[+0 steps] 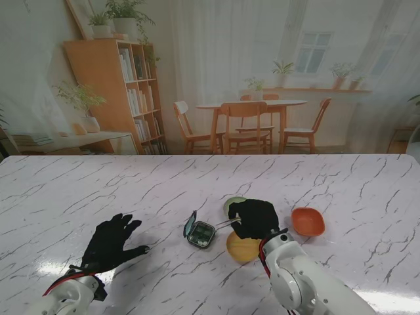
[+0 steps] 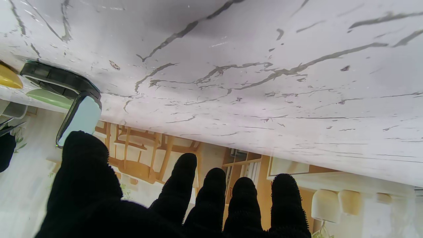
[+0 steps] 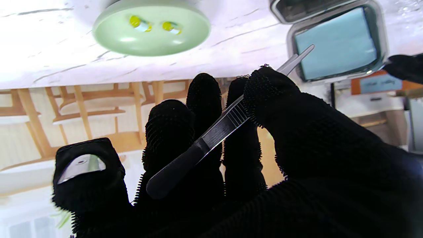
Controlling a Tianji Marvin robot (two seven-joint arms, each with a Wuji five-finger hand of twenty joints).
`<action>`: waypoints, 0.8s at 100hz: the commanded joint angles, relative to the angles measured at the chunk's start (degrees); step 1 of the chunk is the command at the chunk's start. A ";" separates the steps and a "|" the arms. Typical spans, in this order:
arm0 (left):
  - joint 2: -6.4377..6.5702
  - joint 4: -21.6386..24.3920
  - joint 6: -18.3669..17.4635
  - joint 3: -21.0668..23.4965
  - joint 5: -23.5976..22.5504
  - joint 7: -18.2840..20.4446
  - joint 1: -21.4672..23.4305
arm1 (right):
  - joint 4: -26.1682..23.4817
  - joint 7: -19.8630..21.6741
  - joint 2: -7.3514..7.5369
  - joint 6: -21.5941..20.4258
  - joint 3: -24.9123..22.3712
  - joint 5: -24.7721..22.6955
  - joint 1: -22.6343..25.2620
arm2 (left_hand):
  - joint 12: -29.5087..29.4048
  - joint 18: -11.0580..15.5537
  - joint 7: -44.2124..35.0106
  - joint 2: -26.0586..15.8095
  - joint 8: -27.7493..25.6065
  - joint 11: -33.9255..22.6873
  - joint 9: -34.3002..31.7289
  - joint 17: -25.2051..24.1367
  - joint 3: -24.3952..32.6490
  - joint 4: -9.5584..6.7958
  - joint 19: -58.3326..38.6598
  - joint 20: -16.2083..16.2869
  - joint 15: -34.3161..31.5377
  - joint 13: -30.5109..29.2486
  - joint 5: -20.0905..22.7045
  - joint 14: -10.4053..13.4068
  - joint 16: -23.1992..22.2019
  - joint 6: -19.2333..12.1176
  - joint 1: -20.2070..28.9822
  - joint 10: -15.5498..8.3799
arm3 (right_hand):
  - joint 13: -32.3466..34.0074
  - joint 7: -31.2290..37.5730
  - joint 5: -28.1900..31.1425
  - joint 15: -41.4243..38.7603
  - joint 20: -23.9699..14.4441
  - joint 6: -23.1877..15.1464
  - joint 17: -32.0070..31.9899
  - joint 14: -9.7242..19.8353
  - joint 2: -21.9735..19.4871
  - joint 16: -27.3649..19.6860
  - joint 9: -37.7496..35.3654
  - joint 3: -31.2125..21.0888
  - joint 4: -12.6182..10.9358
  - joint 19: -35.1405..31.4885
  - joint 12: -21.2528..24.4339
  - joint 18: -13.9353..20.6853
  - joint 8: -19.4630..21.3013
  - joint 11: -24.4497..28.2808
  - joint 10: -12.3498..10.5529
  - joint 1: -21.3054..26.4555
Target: Refill the pill box with tweezers
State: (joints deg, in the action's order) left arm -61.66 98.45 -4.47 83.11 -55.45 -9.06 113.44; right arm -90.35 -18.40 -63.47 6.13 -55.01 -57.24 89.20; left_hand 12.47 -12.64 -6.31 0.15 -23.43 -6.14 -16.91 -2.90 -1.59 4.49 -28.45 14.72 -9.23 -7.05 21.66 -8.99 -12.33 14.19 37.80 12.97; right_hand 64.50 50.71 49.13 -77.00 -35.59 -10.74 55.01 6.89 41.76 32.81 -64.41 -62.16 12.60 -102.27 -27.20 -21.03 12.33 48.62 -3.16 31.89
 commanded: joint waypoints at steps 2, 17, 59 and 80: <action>-0.30 -0.32 -1.60 -0.40 0.24 0.50 -0.20 | -0.42 -0.46 0.09 0.42 -0.85 -0.17 0.50 | -0.68 2.02 0.12 -2.60 0.90 0.25 0.92 -0.38 -1.18 -0.77 -0.77 0.50 -0.21 1.99 0.50 1.10 0.78 0.99 -1.92 0.07 | 1.34 5.07 4.66 -2.42 -0.91 -4.03 0.83 4.44 -1.99 1.16 -2.46 -1.01 1.99 -6.93 -0.58 32.33 0.65 1.60 2.45 0.81; -0.27 -0.50 -1.72 -0.51 0.17 0.60 -0.97 | -0.19 -0.62 0.03 0.76 -3.37 -0.12 0.63 | -0.71 2.05 0.09 -2.56 0.90 0.25 0.91 -0.38 -1.17 -0.78 -0.60 0.40 -0.18 1.93 0.50 1.27 0.80 0.80 -1.90 -0.08 | 1.43 5.98 5.47 -2.53 -0.90 -4.60 0.91 4.48 -1.93 1.14 -2.70 -1.36 1.69 -7.09 -0.64 32.17 0.92 1.97 2.41 0.93; -0.16 0.96 -1.58 0.60 -0.46 2.05 -2.10 | 5.26 3.22 0.71 1.27 -4.72 -0.66 -4.07 | -0.32 1.62 -0.02 -1.62 0.75 0.29 0.39 -0.36 -1.19 -0.81 -0.06 0.12 0.03 1.51 0.46 1.53 0.74 0.35 -2.34 -0.73 | 0.91 5.67 4.65 -2.10 -0.67 -4.13 0.60 4.88 -1.37 0.94 -2.09 -1.41 1.75 -6.74 -0.42 32.28 0.58 1.90 2.12 0.73; -0.11 1.24 -1.46 0.56 -0.57 2.49 -2.38 | 10.08 1.98 0.19 1.91 -1.58 1.37 -8.13 | -0.15 1.66 -0.07 -1.90 0.67 0.40 0.22 -0.35 -1.14 -0.80 -0.21 0.21 0.11 1.42 0.54 1.56 0.65 0.36 -2.47 -0.72 | 0.76 4.66 2.93 -1.83 -0.56 -3.26 0.55 5.30 -0.22 0.87 -1.61 -1.70 2.07 -6.47 -0.25 32.55 0.02 1.65 1.95 0.13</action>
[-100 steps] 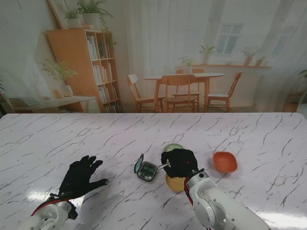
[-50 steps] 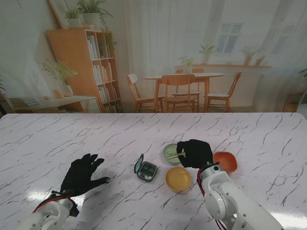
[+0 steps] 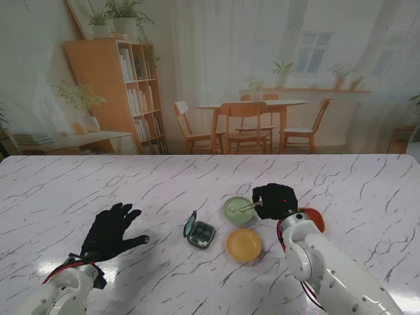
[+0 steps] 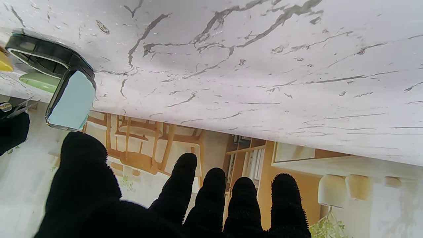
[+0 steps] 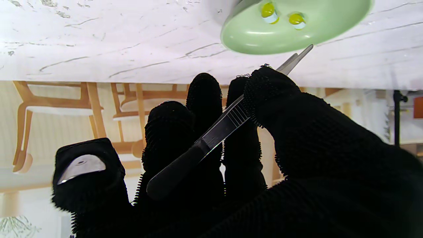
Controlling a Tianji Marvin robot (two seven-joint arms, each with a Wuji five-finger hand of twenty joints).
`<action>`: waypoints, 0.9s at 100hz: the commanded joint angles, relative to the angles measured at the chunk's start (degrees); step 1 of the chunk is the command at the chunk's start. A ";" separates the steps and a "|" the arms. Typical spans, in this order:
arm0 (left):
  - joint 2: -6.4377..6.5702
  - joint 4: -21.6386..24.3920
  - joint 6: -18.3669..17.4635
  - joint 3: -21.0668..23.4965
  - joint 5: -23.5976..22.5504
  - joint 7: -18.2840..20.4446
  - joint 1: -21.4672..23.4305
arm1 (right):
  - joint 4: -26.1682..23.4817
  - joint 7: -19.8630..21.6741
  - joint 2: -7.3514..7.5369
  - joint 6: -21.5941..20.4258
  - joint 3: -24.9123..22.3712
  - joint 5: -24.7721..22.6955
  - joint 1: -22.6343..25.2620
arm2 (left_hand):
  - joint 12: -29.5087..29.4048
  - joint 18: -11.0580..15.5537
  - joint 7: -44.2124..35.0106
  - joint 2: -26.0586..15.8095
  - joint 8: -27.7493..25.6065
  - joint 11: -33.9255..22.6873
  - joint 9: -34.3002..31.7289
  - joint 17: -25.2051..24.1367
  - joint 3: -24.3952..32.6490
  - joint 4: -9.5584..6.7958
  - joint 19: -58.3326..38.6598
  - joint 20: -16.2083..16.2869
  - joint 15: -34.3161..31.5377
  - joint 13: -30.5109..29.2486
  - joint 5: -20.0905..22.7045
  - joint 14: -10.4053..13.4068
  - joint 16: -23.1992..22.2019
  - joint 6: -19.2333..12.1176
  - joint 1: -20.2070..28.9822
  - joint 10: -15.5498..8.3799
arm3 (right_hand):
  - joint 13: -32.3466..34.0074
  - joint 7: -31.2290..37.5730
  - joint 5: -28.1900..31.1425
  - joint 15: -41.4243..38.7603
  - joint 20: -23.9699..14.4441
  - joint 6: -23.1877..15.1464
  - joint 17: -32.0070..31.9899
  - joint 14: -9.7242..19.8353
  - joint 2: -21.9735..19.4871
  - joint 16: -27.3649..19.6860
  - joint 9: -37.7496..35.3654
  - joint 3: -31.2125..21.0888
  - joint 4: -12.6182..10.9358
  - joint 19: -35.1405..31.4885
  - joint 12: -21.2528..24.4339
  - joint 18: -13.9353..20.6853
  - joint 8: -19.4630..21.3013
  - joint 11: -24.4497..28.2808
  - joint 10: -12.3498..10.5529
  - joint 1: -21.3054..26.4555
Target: Refill the pill box with tweezers
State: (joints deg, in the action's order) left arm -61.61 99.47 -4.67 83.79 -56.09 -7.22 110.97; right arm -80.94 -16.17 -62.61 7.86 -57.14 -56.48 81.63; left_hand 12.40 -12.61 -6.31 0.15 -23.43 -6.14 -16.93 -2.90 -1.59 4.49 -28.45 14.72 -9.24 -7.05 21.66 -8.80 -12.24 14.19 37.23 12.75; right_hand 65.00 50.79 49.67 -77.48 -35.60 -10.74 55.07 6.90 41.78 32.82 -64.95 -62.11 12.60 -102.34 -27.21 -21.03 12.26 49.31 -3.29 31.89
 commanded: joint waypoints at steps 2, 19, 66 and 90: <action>-0.16 0.24 -1.22 -0.11 0.07 0.68 0.07 | 1.09 -0.38 -0.74 0.26 0.90 0.88 -0.94 | -0.07 1.63 -0.06 -1.93 0.66 0.40 0.24 -0.35 -1.12 -0.81 -0.22 0.21 0.13 1.44 0.55 1.37 0.56 0.33 -1.89 -0.46 | 0.24 4.46 2.25 -1.34 -0.54 -3.20 0.49 5.32 -0.16 0.86 -1.00 -1.74 2.12 -6.39 -0.22 32.57 0.03 0.93 2.09 0.02; -0.14 0.31 -1.16 0.00 0.03 0.86 0.10 | 4.26 -1.24 -1.19 1.09 4.01 2.04 -3.84 | -0.01 1.67 -0.06 -1.89 0.64 0.46 0.26 -0.38 -1.14 -0.79 -0.18 0.20 0.18 1.44 0.58 1.34 0.53 0.30 -1.92 -0.42 | -0.07 3.93 1.52 -1.09 -0.45 -2.76 0.32 5.45 0.37 0.82 -0.58 -2.13 2.31 -6.09 -0.25 32.80 -0.26 0.81 1.99 -0.54; -0.22 -0.18 -1.91 0.28 0.23 0.03 0.31 | 9.38 -2.83 -2.62 3.10 9.82 5.59 -8.29 | 0.04 1.76 -0.08 -2.00 0.59 0.42 0.16 -0.35 -1.14 -0.78 -0.40 0.31 0.09 1.29 0.73 1.42 0.45 0.27 -1.93 -0.40 | -0.03 3.65 1.08 -1.04 -0.42 -2.50 0.29 5.73 0.62 0.88 -0.45 -2.51 2.51 -5.88 -0.32 33.01 -0.47 0.84 2.05 -0.72; -0.33 -0.63 -2.15 0.59 0.68 -0.50 0.65 | 10.92 -3.19 -3.10 4.29 11.29 6.61 -9.47 | 0.02 1.84 -0.12 -2.01 0.58 0.33 0.12 -0.34 -1.14 -0.76 -0.51 0.37 -0.02 1.30 0.84 1.35 0.42 0.35 -1.87 -0.39 | 0.07 3.69 1.05 -1.09 -0.35 -2.33 0.50 5.83 0.57 0.89 -0.46 -2.54 2.55 -5.66 -0.32 33.46 -0.47 0.90 1.99 -0.75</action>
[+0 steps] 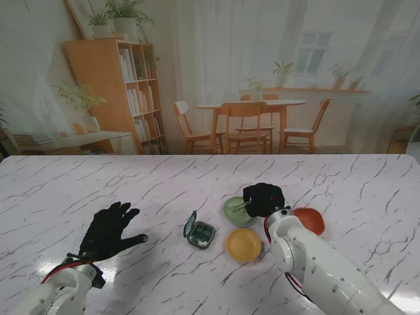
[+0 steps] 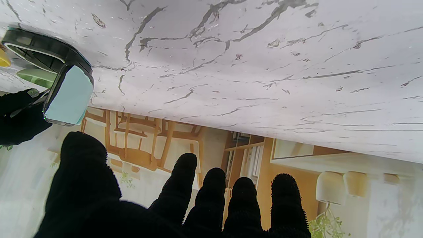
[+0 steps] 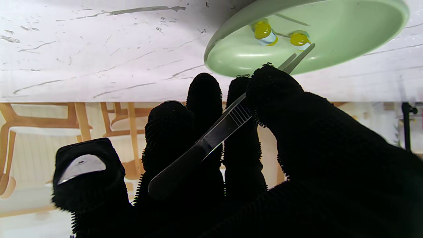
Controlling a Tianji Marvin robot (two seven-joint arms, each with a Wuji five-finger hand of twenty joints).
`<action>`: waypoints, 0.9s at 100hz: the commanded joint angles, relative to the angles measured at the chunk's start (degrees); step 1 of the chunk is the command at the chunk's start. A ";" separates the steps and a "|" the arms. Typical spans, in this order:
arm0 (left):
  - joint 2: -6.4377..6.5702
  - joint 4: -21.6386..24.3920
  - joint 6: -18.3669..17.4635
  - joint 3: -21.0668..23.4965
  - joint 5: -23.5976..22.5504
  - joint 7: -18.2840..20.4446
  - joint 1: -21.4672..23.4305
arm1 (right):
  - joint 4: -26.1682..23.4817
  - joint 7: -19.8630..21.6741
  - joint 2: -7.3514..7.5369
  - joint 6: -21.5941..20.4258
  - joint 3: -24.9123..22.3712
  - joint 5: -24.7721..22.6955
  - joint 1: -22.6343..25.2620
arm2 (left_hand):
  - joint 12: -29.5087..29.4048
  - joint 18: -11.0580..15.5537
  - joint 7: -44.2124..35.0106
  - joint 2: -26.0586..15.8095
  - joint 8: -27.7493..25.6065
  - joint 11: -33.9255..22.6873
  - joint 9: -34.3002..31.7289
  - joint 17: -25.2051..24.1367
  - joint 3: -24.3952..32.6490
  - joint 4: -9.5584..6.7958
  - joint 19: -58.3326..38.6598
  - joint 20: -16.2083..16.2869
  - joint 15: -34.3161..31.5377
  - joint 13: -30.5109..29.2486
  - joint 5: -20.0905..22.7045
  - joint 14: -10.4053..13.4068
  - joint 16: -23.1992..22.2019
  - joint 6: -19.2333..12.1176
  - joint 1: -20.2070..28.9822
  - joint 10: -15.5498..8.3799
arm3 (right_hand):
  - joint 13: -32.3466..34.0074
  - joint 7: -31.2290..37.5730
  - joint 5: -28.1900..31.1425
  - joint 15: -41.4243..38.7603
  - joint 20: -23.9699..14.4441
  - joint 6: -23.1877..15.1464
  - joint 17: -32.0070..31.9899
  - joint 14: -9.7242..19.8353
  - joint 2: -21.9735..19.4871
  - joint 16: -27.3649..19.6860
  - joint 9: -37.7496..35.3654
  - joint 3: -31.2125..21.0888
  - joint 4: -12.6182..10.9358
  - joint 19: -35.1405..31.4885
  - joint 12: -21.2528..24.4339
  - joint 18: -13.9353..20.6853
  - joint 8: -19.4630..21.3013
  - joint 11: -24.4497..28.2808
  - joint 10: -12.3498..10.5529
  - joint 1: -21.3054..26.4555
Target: Refill the pill box with tweezers
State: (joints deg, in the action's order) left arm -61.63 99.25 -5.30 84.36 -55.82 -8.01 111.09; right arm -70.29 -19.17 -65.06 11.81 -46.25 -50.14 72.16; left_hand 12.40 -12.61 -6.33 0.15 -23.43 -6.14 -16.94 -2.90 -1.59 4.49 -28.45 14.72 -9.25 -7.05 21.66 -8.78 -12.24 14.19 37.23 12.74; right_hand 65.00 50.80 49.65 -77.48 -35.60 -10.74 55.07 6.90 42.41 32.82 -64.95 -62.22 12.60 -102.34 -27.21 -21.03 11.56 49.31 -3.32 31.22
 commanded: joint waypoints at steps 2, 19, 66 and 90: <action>-0.31 -0.43 -1.54 0.05 0.45 0.29 0.55 | 0.38 -0.19 -0.69 0.42 0.51 0.37 -0.08 | 0.01 1.83 -0.08 -2.00 0.58 0.35 0.19 -0.34 -1.14 -0.76 -0.51 0.37 0.00 1.34 0.79 1.35 0.42 0.38 -1.86 -0.38 | 0.05 3.69 1.08 -1.09 -0.35 -2.31 0.52 5.83 -0.04 0.89 -0.45 -2.44 2.54 -5.66 -0.32 33.47 0.24 0.90 2.07 -0.05; -0.36 -0.49 -1.64 0.24 0.64 0.11 0.72 | 1.20 -0.19 -0.96 0.98 1.45 1.01 -0.80 | -0.02 1.81 -0.10 -1.96 0.58 0.29 0.20 -0.34 -1.14 -0.76 -0.58 0.40 -0.05 1.34 0.84 1.28 0.42 0.42 -1.81 -0.26 | 0.09 3.70 1.05 -1.16 -0.35 -2.20 0.60 5.89 -0.05 0.91 -0.40 -2.42 2.54 -5.65 -0.32 33.55 0.24 0.95 2.08 -0.09; -0.42 -0.61 -1.74 0.38 1.03 0.01 0.91 | 2.13 -0.71 -1.46 2.29 2.69 1.67 -1.60 | -0.01 1.87 -0.20 -1.81 0.54 0.08 0.00 -0.32 -1.14 -0.77 -0.93 0.58 -0.33 1.22 1.03 1.22 0.39 0.49 -1.64 -0.22 | 2.13 5.41 3.66 -2.76 -0.54 -2.93 2.85 6.63 -1.40 1.09 -2.24 -2.11 2.37 -7.16 -0.77 34.42 1.25 2.94 2.07 0.78; -0.42 -0.58 -1.61 0.51 0.99 0.04 1.03 | 1.84 0.61 -1.22 2.35 3.07 1.50 -2.01 | -0.01 1.89 -0.18 -1.51 0.56 0.00 0.03 -0.28 -1.13 -0.78 -1.01 0.61 -0.42 1.18 0.96 1.19 0.40 0.45 -1.48 -0.27 | 2.25 7.13 5.31 -3.41 -0.54 -3.99 2.62 6.26 -2.46 1.07 -2.67 -2.11 1.64 -7.77 -1.32 34.13 2.83 4.47 2.19 0.79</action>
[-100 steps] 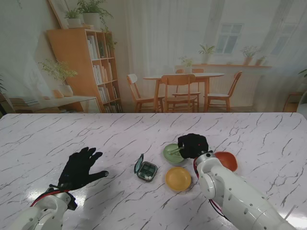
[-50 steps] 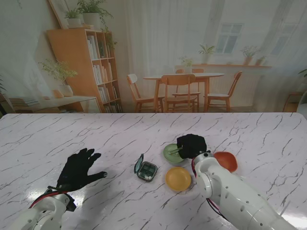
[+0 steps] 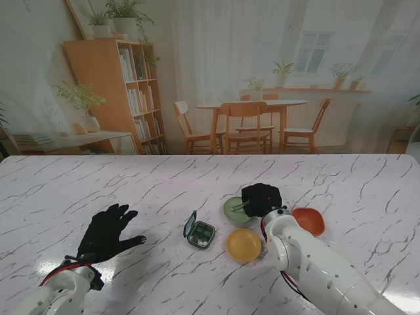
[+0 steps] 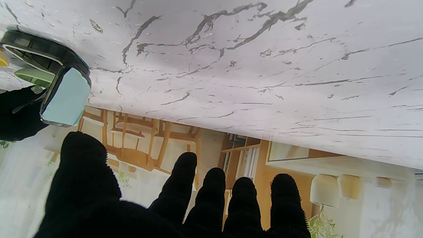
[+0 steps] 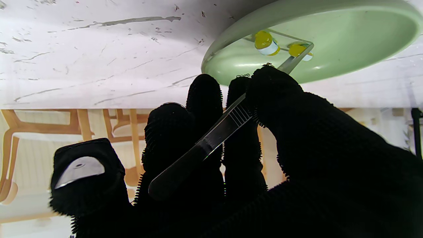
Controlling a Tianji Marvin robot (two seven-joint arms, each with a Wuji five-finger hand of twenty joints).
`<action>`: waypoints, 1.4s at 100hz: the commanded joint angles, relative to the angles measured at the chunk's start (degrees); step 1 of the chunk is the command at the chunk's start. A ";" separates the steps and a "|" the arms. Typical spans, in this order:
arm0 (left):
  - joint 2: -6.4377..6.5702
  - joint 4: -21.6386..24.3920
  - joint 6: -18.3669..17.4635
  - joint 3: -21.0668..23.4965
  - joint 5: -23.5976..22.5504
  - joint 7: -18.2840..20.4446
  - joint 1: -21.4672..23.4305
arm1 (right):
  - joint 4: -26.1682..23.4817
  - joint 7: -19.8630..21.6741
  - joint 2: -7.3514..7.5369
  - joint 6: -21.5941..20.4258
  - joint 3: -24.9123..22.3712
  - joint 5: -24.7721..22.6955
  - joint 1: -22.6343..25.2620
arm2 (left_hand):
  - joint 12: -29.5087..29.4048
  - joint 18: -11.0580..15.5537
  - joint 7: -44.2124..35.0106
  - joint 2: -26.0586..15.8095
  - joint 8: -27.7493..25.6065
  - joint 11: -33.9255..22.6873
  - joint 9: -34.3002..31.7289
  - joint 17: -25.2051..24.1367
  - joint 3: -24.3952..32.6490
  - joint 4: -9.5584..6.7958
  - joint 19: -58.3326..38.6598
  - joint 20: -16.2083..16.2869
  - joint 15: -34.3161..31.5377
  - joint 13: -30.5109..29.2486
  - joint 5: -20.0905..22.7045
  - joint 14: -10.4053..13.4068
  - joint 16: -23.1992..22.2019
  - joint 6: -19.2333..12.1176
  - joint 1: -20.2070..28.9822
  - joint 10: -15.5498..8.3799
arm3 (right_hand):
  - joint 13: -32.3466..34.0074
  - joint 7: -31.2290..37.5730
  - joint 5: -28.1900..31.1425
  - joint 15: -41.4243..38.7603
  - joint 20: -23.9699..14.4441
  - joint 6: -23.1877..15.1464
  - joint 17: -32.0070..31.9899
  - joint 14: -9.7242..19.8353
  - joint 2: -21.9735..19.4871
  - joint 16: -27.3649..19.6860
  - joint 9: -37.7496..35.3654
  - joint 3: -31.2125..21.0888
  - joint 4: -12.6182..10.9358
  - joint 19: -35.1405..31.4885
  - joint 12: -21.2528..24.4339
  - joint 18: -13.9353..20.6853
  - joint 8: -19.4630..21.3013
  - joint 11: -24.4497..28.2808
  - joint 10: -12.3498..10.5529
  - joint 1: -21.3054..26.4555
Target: Refill the pill box with tweezers
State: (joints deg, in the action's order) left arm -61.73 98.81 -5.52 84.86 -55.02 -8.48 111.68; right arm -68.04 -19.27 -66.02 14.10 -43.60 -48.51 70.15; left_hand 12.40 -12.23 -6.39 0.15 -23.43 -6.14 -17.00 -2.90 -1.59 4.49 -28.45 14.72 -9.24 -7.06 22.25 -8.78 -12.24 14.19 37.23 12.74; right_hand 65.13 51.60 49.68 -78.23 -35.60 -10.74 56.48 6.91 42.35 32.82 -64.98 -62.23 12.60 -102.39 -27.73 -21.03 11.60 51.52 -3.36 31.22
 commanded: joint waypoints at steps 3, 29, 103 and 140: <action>-0.32 -0.12 -1.36 0.02 0.15 0.52 0.46 | -0.48 0.99 -0.21 0.11 0.51 -0.21 -0.06 | -0.03 1.50 -0.09 -1.51 0.57 0.04 0.20 -0.31 -1.13 -0.78 -1.00 0.60 -0.44 1.18 0.30 1.15 0.40 0.51 -1.48 -0.26 | 2.14 6.52 5.36 -2.80 -0.54 -4.08 1.21 6.28 -2.56 1.07 -2.60 -2.12 1.45 -7.83 -0.90 34.14 3.15 2.51 2.18 0.72; -0.33 -0.10 -1.32 0.25 0.11 0.44 0.80 | -0.65 2.56 0.03 0.56 1.28 -0.44 -0.58 | 0.01 1.44 -0.16 -1.04 0.55 -0.10 0.09 -0.20 -1.08 -0.81 -1.11 0.64 -0.55 1.08 0.40 1.13 0.38 0.41 -1.15 -0.15 | 1.89 7.46 5.88 -3.38 -0.38 -4.85 1.24 6.29 -2.47 1.05 -2.38 -4.12 0.01 -8.09 -1.69 34.17 6.41 4.02 2.11 -0.51; -0.30 -0.58 -1.50 0.06 -0.11 0.19 0.62 | -2.13 4.28 0.39 1.88 1.55 -1.37 -0.63 | 0.00 1.46 -0.16 -0.82 0.57 -0.27 0.27 -0.11 -1.00 -0.82 -1.28 0.72 -0.83 1.14 0.32 1.05 0.36 0.67 -0.17 -0.03 | -1.16 8.50 7.76 -4.90 -1.08 -3.30 -1.71 5.90 -0.64 2.48 0.76 -10.74 -2.25 -7.88 -6.79 34.76 16.85 7.57 1.19 -2.02; -0.31 -1.01 -1.61 -0.13 -0.12 -0.21 0.48 | -4.53 4.41 0.70 1.13 -0.32 -1.80 1.28 | 0.02 1.49 -0.10 -0.91 0.63 -0.30 0.28 -0.11 -1.03 -0.80 -1.27 0.72 -0.84 1.18 0.18 1.17 0.40 0.69 -0.10 -0.23 | -1.82 8.89 8.08 -5.88 -1.70 -2.34 -2.67 5.82 0.10 3.66 1.31 -12.31 -3.11 -8.15 -8.59 34.73 19.28 8.75 1.30 -2.13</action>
State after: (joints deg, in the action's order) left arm -61.74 97.97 -5.66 84.93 -55.25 -9.22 111.83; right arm -71.32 -14.71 -65.19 15.68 -43.56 -49.96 70.28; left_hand 12.40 -12.20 -6.41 0.15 -23.43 -6.14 -17.01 -2.85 -1.59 4.49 -28.46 14.76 -9.43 -7.06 22.25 -8.78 -12.24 14.19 37.23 12.74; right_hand 63.92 52.13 50.90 -80.94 -36.41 -8.96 53.71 7.22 43.44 35.13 -63.85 -69.53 12.60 -102.56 -35.12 -21.03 27.05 58.01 -3.86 27.67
